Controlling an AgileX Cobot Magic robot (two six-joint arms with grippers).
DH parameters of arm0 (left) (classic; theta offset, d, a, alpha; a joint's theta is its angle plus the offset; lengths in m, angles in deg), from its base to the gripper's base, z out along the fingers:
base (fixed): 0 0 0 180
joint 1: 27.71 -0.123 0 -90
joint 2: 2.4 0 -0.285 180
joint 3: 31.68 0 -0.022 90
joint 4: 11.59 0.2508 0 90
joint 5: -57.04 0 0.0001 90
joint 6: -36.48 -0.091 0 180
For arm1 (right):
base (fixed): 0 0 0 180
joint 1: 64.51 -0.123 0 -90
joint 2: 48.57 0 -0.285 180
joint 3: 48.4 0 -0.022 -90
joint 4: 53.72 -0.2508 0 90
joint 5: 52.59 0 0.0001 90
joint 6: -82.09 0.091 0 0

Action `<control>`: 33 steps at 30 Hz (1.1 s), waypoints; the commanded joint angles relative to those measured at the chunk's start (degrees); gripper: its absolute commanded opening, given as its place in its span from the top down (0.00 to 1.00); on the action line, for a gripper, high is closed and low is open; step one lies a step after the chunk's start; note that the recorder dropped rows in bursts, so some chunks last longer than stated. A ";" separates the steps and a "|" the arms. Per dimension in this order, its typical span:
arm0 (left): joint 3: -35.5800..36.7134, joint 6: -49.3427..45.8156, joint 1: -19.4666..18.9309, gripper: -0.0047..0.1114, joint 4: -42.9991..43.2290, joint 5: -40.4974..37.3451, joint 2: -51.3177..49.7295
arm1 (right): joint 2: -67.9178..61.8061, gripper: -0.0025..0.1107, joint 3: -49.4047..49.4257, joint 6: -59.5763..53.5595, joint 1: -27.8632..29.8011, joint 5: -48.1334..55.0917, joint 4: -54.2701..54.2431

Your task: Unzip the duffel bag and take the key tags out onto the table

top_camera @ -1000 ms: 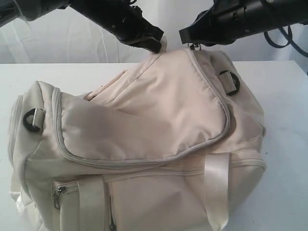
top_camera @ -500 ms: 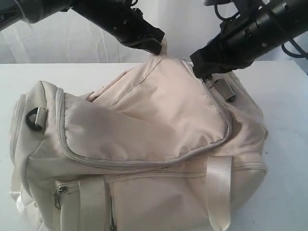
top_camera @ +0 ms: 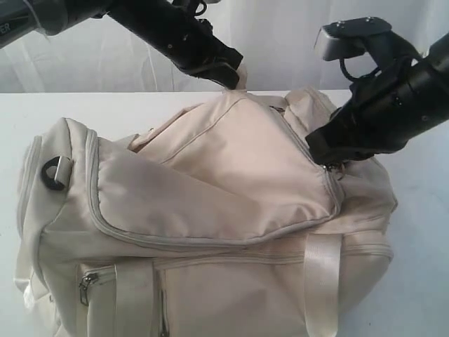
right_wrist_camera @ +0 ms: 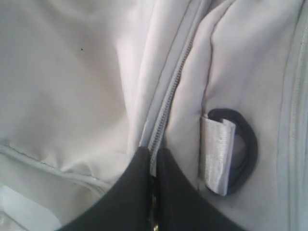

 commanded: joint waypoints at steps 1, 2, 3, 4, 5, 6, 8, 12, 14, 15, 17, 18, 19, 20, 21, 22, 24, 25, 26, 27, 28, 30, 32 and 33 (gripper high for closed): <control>-0.33 0.16 -1.38 0.96 4.49 6.59 1.00 | 4.35 0.98 4.93 0.45 0.06 9.23 2.45; -0.33 0.16 -1.38 0.96 4.58 6.59 1.25 | 4.80 0.98 5.49 0.48 0.06 8.13 2.55; -0.33 0.16 -1.38 0.96 4.58 6.59 1.25 | 5.19 0.98 6.11 0.94 0.06 6.38 2.55; -0.33 0.16 -1.38 0.96 4.58 6.59 1.41 | 5.42 0.98 6.60 1.49 0.06 4.51 2.55; -0.33 0.27 -1.38 0.96 4.58 6.59 1.66 | 5.51 0.98 6.89 1.58 0.06 3.11 2.55; -0.33 0.39 -1.38 0.96 4.48 6.59 1.65 | 5.51 0.98 7.02 1.58 0.06 1.59 2.55; -0.33 0.70 -1.38 0.96 4.23 6.03 2.02 | 5.51 0.98 7.40 2.93 0.06 -2.30 2.55; -0.33 0.60 -1.38 0.93 3.59 4.67 2.86 | 5.51 0.91 7.40 3.46 0.06 -7.89 1.56; -0.33 0.60 -1.38 0.85 3.45 3.79 3.36 | 5.51 0.79 7.09 3.46 0.06 -9.07 1.34; -0.33 0.60 -1.38 0.79 3.45 3.49 3.53 | 5.51 0.70 6.90 3.46 0.06 -9.90 1.34; -0.33 0.50 -1.38 0.67 3.64 2.76 4.32 | 5.51 0.55 6.11 3.46 0.06 -10.57 1.34; -0.33 0.35 -1.38 0.62 3.64 2.60 4.69 | 5.63 0.48 5.77 3.46 0.06 -10.56 1.34; -0.33 0.35 -1.38 0.57 3.64 2.38 5.33 | 5.77 0.44 5.19 3.46 0.06 -10.23 1.34; -0.33 0.35 -1.38 0.53 3.64 2.24 5.86 | 5.77 0.44 4.75 3.16 0.06 -9.47 1.34; -0.33 -0.01 -1.38 0.50 3.95 1.21 6.43 | 6.01 0.45 4.37 2.64 0.06 -8.45 1.34; -0.33 -0.50 -1.38 0.49 4.24 0.35 6.69 | 6.12 0.47 3.91 2.69 0.06 -7.74 2.18; -0.33 -0.92 -1.38 0.49 4.50 -2.65 7.26 | 6.67 0.52 3.48 2.69 0.06 -7.37 3.92; -0.33 -0.92 -1.38 0.49 4.50 -4.43 7.50 | 7.13 0.54 3.23 2.69 0.06 -7.54 4.95; -0.33 -0.92 -1.38 0.49 4.50 -6.45 7.79 | 7.41 0.56 3.10 2.69 0.06 -7.54 6.23; -0.33 -1.19 -1.38 0.49 4.50 -8.28 7.94 | 7.59 0.57 3.11 2.69 0.06 -7.72 7.40; -0.33 -1.20 -1.38 0.49 4.50 -9.64 8.04 | 7.70 0.57 3.11 2.69 0.06 -7.96 8.80; -0.23 -1.33 -1.38 0.49 4.50 -12.73 8.04 | 7.70 0.57 3.11 2.81 0.06 -7.95 10.84; -0.23 -1.42 -1.38 0.50 5.20 -15.29 8.04 | 7.58 0.57 3.11 2.81 0.06 -7.95 12.14; -0.23 -1.42 -1.38 0.52 5.51 -16.68 8.04 | 7.33 0.57 3.11 2.81 0.06 -7.95 13.13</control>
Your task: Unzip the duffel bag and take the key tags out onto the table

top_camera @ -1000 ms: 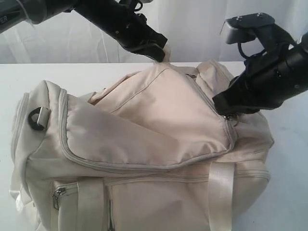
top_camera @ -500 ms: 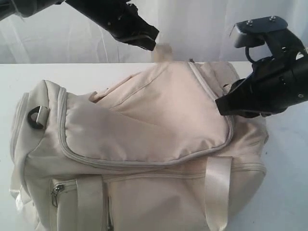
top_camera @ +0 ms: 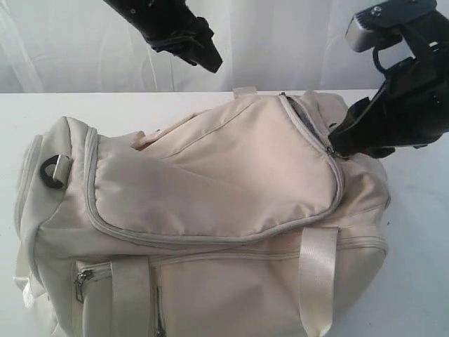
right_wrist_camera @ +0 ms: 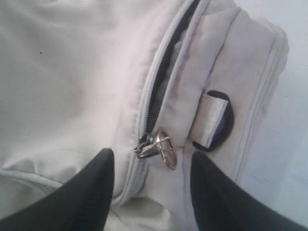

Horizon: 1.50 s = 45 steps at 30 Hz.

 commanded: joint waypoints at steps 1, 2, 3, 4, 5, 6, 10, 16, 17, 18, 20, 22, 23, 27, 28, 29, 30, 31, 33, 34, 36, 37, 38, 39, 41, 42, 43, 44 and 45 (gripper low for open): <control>-0.23 -0.59 0.02 0.53 0.93 -6.83 0.79 | 0.00 0.57 -0.18 -0.30 0.06 -0.15 4.44; -0.23 -0.59 0.02 0.54 1.42 -7.95 0.79 | -0.30 0.57 -0.18 -0.30 0.06 -0.28 6.03; -0.23 -0.59 0.02 0.55 1.84 -9.10 0.79 | -0.56 0.57 -0.18 -0.30 0.06 -0.43 7.27; -0.23 -0.59 0.02 0.56 1.98 -10.49 0.79 | -0.68 0.57 -0.18 -0.30 0.06 -0.54 8.51; -0.23 -0.59 0.02 0.56 1.98 -11.70 1.02 | -0.98 0.57 -0.18 -0.30 0.06 -0.68 8.98; -0.23 -0.59 0.02 0.56 1.98 -12.03 1.20 | -1.14 0.57 -0.18 -0.30 0.06 -1.10 9.44; -0.09 -0.05 0.02 0.56 2.12 -12.03 2.75 | -2.13 0.57 0.17 -5.31 0.06 -1.73 12.87; 10.24 -0.36 -0.73 0.57 5.58 -12.03 8.94 | -2.83 0.57 0.79 -9.45 0.06 -2.57 15.46; 12.45 -0.24 -1.16 0.57 6.05 -12.03 10.37 | -2.83 0.57 0.79 -9.45 0.06 -2.87 15.46; 15.31 -0.24 -1.70 0.57 6.05 -12.03 11.98 | -2.83 0.57 0.79 -9.45 0.06 -3.27 15.46; 21.01 -0.24 -2.73 0.57 5.16 -11.27 15.23 | -2.90 0.58 0.79 -9.45 0.06 -3.68 14.80; 26.52 -0.65 -2.86 0.57 4.58 -8.68 19.35 | -2.90 0.62 0.79 -9.57 0.06 -3.95 13.25; 28.72 -0.98 -2.86 0.57 4.58 -7.32 21.05 | -2.90 0.64 0.79 -9.97 0.06 -4.09 12.11; 39.70 -2.57 -2.75 0.57 3.27 -2.16 30.16 | -2.98 0.65 0.79 -13.72 0.06 -4.38 8.56; 41.75 -3.13 -2.75 0.57 3.27 -1.21 32.40 | -3.17 0.65 0.79 -14.00 0.06 -4.38 8.56; 44.36 -3.06 -2.75 0.57 3.27 0.10 34.68 | -3.44 0.65 0.79 -14.63 0.06 -4.38 8.56; 46.90 -3.17 -2.75 0.57 3.27 1.63 36.86 | -3.55 0.65 0.79 -15.51 0.06 -4.38 8.56; 49.39 -3.40 -2.75 0.57 3.27 2.94 38.61 | -4.01 0.65 0.96 -16.13 0.06 -4.38 8.56; 54.02 -3.55 -2.75 0.57 3.27 6.17 42.62 | -4.72 0.65 1.39 -17.62 0.06 -4.52 8.56; 55.72 -3.54 -2.75 0.57 3.27 7.66 44.11 | -5.20 0.65 1.91 -19.04 0.06 -4.62 8.56; 59.47 -3.54 -2.75 0.57 3.27 10.90 47.38 | -5.83 0.65 3.03 -20.28 0.06 -6.56 8.66; 60.68 -3.54 -2.75 0.57 3.27 12.17 48.53 | -5.95 0.65 3.55 -20.28 0.06 -8.26 8.22; 61.93 -3.54 -2.75 0.57 3.27 13.89 49.76 | -6.05 0.65 4.19 -20.28 0.06 -9.64 7.96; 62.98 -3.54 -2.75 0.57 3.27 15.41 50.80 | -6.05 0.65 4.51 -20.28 0.06 -10.73 7.96; 64.37 -3.54 -2.75 0.57 3.27 17.43 52.18 | -6.05 0.65 4.85 -20.28 0.06 -12.27 7.96; 64.69 -3.54 -2.75 0.57 3.27 18.10 52.67 | -6.05 0.65 4.85 -20.28 0.06 -12.27 7.96; 64.74 -3.54 -2.75 0.57 3.27 18.27 52.77 | -6.15 0.65 4.85 -20.28 0.06 -12.42 7.96; 64.77 -3.54 -2.75 0.57 2.96 18.27 52.77 | -6.18 0.65 4.85 -20.28 0.06 -12.88 7.57; 64.77 -3.54 -2.75 0.57 2.54 18.27 52.77 | -6.18 0.65 4.85 -20.28 0.06 -13.03 7.30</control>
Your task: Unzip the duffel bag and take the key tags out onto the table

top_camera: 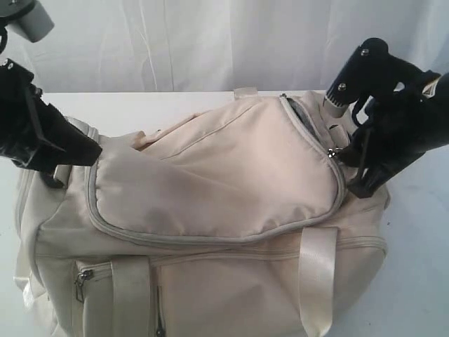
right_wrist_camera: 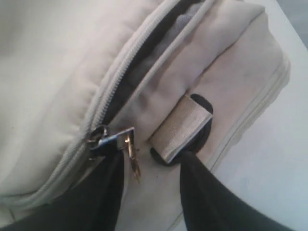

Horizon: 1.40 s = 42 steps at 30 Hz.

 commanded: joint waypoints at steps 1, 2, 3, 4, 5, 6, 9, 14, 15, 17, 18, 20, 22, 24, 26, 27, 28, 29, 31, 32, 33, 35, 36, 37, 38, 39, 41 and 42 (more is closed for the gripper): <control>0.78 -0.14 0.00 0.57 -1.65 1.22 0.80 | -0.15 0.65 0.37 -0.57 0.06 -2.41 -1.20; 0.78 -0.14 0.00 0.57 -1.65 1.22 0.80 | -0.15 0.65 0.37 -0.57 0.06 -2.56 -1.49; 0.78 -0.14 0.00 0.57 -1.65 1.22 0.80 | -0.15 0.65 0.37 -1.00 0.06 -2.71 -1.85; 0.78 -0.14 0.00 0.57 -1.65 1.22 0.80 | -0.15 0.65 0.37 -1.90 0.06 -2.71 -2.17; 0.78 -0.14 0.00 0.57 -1.65 1.22 0.80 | -0.15 0.65 0.37 -2.43 0.06 -2.49 -2.17; 0.78 -0.14 0.00 0.57 -1.65 1.22 0.80 | -0.15 0.65 0.37 -3.26 0.06 -1.99 -2.17; 0.78 -0.14 0.00 0.57 -1.65 1.22 0.80 | -0.15 0.65 0.37 -6.13 0.06 -2.38 -4.33; 0.78 -0.14 0.00 0.57 -1.65 1.22 0.80 | -0.97 0.65 0.37 -15.57 0.06 -2.69 -9.10; 0.78 -0.14 0.00 0.57 -1.65 1.22 0.80 | -1.50 0.65 0.37 -15.57 0.06 -2.69 -9.10; 0.78 -0.14 0.00 0.57 -1.65 1.22 0.80 | -2.65 0.66 0.37 -15.57 0.06 -2.16 -9.10; 0.78 -0.14 0.00 0.57 -1.65 1.22 0.80 | -3.38 0.67 0.37 -15.57 0.06 -2.01 -9.10; 0.78 0.04 0.00 0.57 -1.65 1.23 0.80 | -4.32 0.73 0.37 -15.78 0.06 -2.01 -9.10; 0.78 0.04 0.00 0.57 -1.65 1.23 0.80 | -4.48 0.84 0.37 -16.71 0.06 -2.01 -9.10; 0.78 0.04 0.00 0.57 -1.65 1.23 0.80 | -3.79 0.98 0.26 -16.71 0.06 -2.01 -9.10; 0.78 0.04 0.00 0.57 -1.65 1.23 0.80 | -2.47 0.98 0.26 -16.71 0.06 -1.91 -9.10; 0.78 0.04 0.00 0.57 -1.65 1.23 0.80 | -1.51 0.98 0.26 -16.57 0.06 -1.91 -9.10; 0.78 0.04 0.00 0.57 -1.65 1.23 0.80 | -0.62 0.98 0.26 -16.22 0.06 -1.91 -9.10; 0.78 0.04 0.00 0.57 -1.65 1.23 0.80 | 0.59 0.98 0.26 -15.22 0.06 -1.66 -9.10; 0.78 0.02 0.00 0.57 -1.78 1.23 0.80 | 2.95 0.98 0.26 -13.21 0.06 -1.08 -9.10; 0.78 0.02 0.00 0.57 -1.93 1.23 0.80 | 4.60 0.98 0.26 -11.90 0.06 -0.27 -9.10; 0.78 0.02 0.00 0.57 -1.93 1.23 0.80 | 5.64 0.98 0.26 -11.05 0.06 0.28 -9.10; 0.78 0.02 0.00 0.57 -2.04 1.23 0.80 | 7.98 0.98 0.26 -9.10 0.06 0.49 -9.10; 0.78 0.02 0.00 0.57 -2.04 1.23 0.80 | 8.83 0.98 0.26 -6.62 0.06 -0.26 -9.10; 0.78 0.02 0.00 0.57 -2.11 1.23 0.80 | 9.41 0.98 0.26 -1.64 0.06 -1.59 -9.10; 0.78 0.19 0.00 0.57 -2.18 1.23 0.80 | 9.71 0.98 0.26 5.74 0.06 -3.13 -9.10; 0.78 0.19 0.00 0.57 -2.33 1.23 0.80 | 9.69 0.97 0.26 13.10 0.06 -4.71 -8.99; 0.78 0.19 0.00 0.57 -2.50 1.23 0.80 | 9.45 0.92 0.26 30.80 0.06 -7.03 -8.88; 0.78 0.19 0.00 0.57 -2.50 1.23 0.80 | 9.08 0.87 0.26 35.30 0.06 -7.23 -8.70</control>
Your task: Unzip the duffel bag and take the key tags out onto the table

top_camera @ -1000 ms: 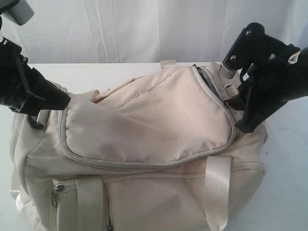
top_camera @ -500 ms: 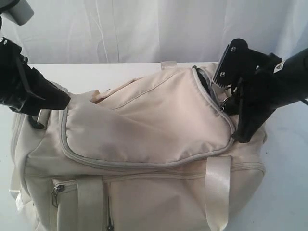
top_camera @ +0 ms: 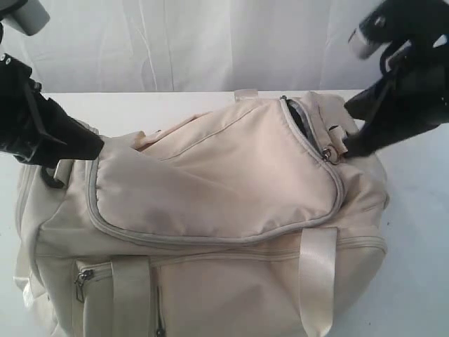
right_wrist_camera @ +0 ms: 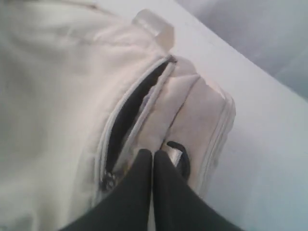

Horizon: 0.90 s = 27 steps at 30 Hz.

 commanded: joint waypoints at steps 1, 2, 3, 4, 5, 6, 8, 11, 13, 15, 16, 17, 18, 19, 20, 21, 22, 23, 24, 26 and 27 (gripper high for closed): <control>0.38 0.19 0.00 0.57 -1.17 -0.31 0.45 | -0.67 0.80 0.24 27.96 0.06 -3.90 0.52; 0.38 0.19 0.00 0.57 -1.17 -0.31 0.45 | -1.24 0.73 0.24 28.53 0.06 -3.90 0.96; 0.38 0.19 0.00 0.57 -1.17 -0.31 0.45 | -1.97 0.66 0.24 28.85 0.06 -3.65 1.07; 0.38 0.19 0.00 0.57 -1.32 -0.31 0.45 | -2.74 0.57 0.24 30.38 0.06 -3.16 1.07; 0.38 0.19 0.00 0.57 -1.32 -0.31 0.45 | -3.60 0.48 0.35 32.86 0.06 -2.89 0.88; 0.38 0.19 0.00 0.57 -1.46 -0.31 0.45 | -4.35 0.41 0.35 35.33 0.06 -2.65 0.42; 0.38 0.19 0.00 0.57 -1.59 -0.44 0.45 | -6.02 0.28 0.35 42.22 0.06 -2.04 0.41; 0.38 0.19 0.00 0.57 -2.01 -0.44 0.45 | -7.95 0.28 0.35 43.23 0.06 -2.18 0.29; 0.38 0.19 0.00 0.57 -2.01 -0.44 0.45 | -8.92 0.31 0.35 44.74 0.06 -1.28 -0.54; 0.38 0.19 0.00 0.57 -2.01 -0.44 0.45 | -9.49 0.34 0.35 46.96 0.06 -0.13 -1.59; 0.38 0.19 0.00 0.57 -2.01 -0.44 0.45 | -9.75 0.35 0.35 47.47 0.06 0.26 -2.33; 0.38 0.19 0.00 0.57 -2.01 -0.44 0.45 | -9.98 0.36 0.35 48.16 0.06 0.41 -3.08; 0.38 0.19 0.00 0.57 -2.01 -0.44 0.45 | -10.12 0.37 0.35 48.38 0.06 0.59 -4.24; 0.38 0.19 0.00 0.57 -2.01 -0.44 0.45 | -10.12 0.37 0.35 48.43 0.06 0.56 -5.24; 0.38 0.19 0.00 0.57 -2.01 -0.44 0.45 | -10.33 0.38 0.35 48.43 0.06 0.56 -6.64; 0.38 0.19 0.00 0.57 -2.01 -0.44 0.45 | -10.47 0.38 0.35 48.43 0.06 0.56 -6.93; 0.38 0.19 0.00 0.57 -2.01 -0.56 0.45 | -10.97 0.38 0.44 48.43 0.06 0.70 -7.60; 0.38 0.19 0.00 0.57 -2.01 -0.56 0.45 | -11.26 0.38 0.44 48.43 0.06 0.99 -8.03; 0.38 0.19 0.00 0.57 -2.01 -0.56 0.45 | -12.37 0.38 0.70 48.43 0.06 1.00 -8.79; 0.38 0.19 0.00 0.57 -2.25 -0.67 0.45 | -14.30 0.38 0.96 48.43 0.06 -0.06 -8.91; 0.38 0.19 0.00 0.57 -2.25 -0.67 0.45 | -14.83 0.38 0.96 48.43 0.06 -0.72 -8.91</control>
